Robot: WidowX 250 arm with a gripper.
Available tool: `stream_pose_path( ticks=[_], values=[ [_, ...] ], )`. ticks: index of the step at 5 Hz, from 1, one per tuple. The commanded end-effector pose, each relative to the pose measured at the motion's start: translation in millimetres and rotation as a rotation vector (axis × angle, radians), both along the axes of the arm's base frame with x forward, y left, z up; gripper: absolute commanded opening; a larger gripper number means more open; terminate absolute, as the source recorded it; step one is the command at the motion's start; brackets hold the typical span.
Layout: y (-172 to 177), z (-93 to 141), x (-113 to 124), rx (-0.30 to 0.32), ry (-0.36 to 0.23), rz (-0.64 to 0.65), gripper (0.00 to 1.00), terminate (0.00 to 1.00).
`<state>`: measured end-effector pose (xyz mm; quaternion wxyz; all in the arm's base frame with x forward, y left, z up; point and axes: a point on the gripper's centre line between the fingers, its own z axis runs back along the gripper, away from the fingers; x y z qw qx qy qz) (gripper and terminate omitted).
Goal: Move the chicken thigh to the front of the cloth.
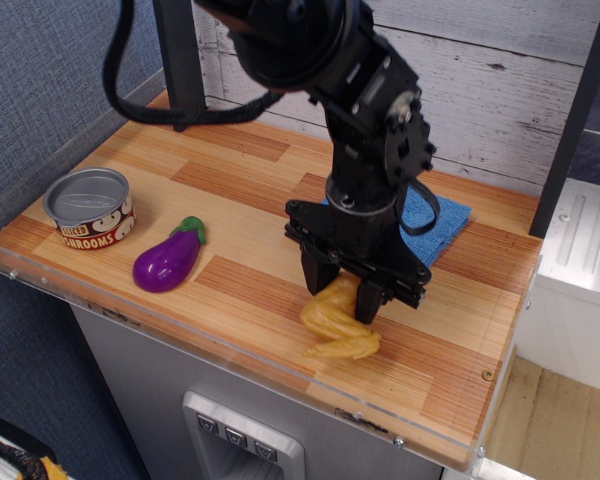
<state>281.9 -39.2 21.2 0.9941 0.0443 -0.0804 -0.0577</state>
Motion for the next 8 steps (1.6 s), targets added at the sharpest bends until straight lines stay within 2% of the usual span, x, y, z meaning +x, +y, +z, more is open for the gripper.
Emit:
stream_pose_path(
  ticks=[1, 2, 3, 5, 7, 8],
  values=[
    [-11.8, -9.8, 0.9, 0.036, 0.001, -0.047, 0.0, 0.0],
    [-11.5, -9.2, -0.6, 0.044, 0.002, -0.05, 0.0, 0.0],
    [-7.6, -6.9, -0.8, 0.037, 0.003, -0.033, 1.0, 0.0],
    [-5.3, 12.9, -2.2, 0.041, -0.031, -0.015, 1.0, 0.0],
    [-1.5, 45.6, -0.5, 0.019, -0.07, 0.023, 1.0, 0.0],
    [4.5, 65.5, 0.4, 0.015, -0.064, 0.048, 1.0, 0.0]
  ],
)
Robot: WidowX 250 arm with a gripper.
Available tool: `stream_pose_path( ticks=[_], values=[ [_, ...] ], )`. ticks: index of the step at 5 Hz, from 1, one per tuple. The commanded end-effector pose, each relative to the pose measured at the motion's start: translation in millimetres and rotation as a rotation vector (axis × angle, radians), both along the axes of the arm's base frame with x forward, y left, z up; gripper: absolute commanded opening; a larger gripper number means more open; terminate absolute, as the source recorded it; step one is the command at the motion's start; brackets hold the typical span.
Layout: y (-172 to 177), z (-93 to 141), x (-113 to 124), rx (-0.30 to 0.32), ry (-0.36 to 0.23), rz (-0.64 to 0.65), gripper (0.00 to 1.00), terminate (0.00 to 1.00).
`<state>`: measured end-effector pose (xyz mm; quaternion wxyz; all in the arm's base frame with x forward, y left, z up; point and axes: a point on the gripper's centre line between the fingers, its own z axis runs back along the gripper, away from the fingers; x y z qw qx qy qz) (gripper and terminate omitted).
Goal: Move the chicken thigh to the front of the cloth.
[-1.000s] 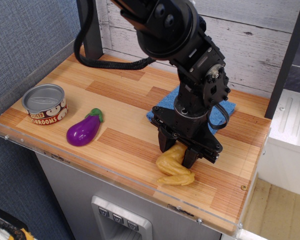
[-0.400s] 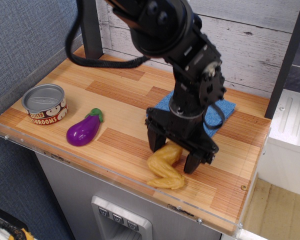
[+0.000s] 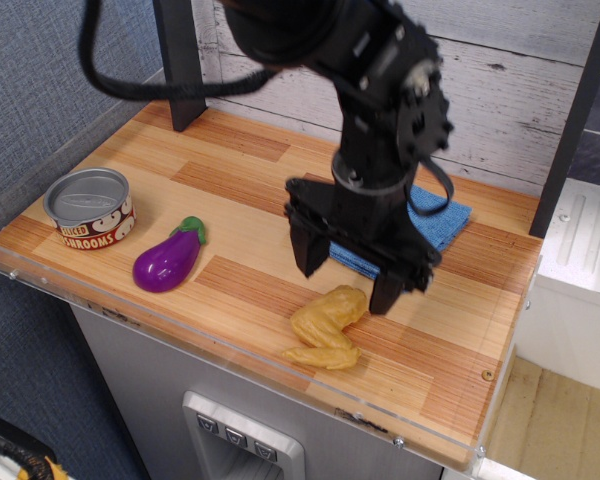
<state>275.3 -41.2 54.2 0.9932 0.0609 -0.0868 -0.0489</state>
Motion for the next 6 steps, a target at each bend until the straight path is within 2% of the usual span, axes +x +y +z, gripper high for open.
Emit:
stream_pose_path(
  ticks=[1, 2, 3, 4, 6],
  values=[
    [12.9, 48.2, 7.2, -0.027, -0.048, 0.055, 1.0, 0.0],
    [16.8, 57.4, 5.7, -0.044, -0.018, 0.103, 1.0, 0.0],
    [17.7, 66.2, 5.3, -0.008, -0.016, 0.106, 1.0, 0.0],
    [41.3, 71.2, 1.3, 0.004, -0.022, 0.195, 1.0, 0.0],
    [112.7, 73.0, -1.1, -0.003, -0.043, 0.413, 1.0, 0.0]
  ],
)
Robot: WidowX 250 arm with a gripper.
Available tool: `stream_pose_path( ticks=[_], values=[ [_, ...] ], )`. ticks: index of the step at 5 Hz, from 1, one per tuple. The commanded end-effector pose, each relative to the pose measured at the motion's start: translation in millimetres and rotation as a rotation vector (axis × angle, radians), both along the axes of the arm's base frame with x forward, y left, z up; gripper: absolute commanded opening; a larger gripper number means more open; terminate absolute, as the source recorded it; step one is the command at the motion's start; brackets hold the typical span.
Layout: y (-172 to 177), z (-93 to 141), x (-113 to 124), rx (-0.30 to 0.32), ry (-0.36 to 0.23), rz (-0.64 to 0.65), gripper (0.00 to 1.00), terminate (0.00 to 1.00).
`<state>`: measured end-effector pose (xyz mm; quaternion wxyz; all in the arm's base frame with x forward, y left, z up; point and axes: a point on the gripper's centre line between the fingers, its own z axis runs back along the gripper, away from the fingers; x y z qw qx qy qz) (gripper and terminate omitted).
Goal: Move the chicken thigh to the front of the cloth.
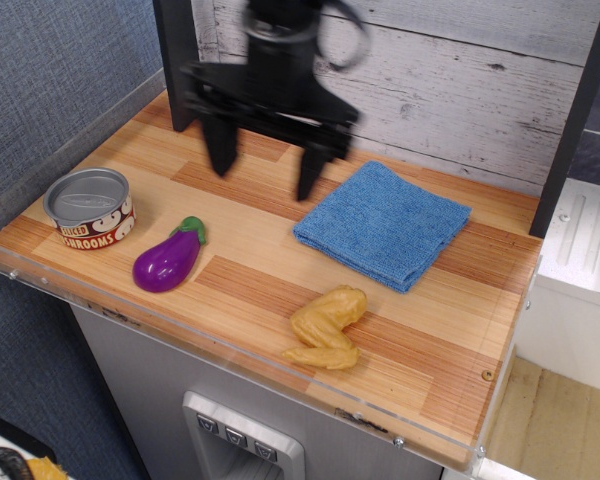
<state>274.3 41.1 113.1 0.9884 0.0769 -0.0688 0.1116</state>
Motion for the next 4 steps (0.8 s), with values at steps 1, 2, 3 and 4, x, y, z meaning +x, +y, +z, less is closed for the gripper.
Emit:
stream_pose_path(
  ticks=[1, 2, 3, 4],
  values=[
    [54.1, 16.6, 1.3, -0.008, -0.075, 0.159, 1.0, 0.0],
    [62.9, 16.2, 2.8, -0.027, -0.081, 0.178, 1.0, 0.0],
    [62.9, 16.2, 2.8, -0.027, -0.081, 0.178, 1.0, 0.0],
    [62.9, 16.2, 2.8, -0.027, -0.081, 0.178, 1.0, 1.0]
  ],
)
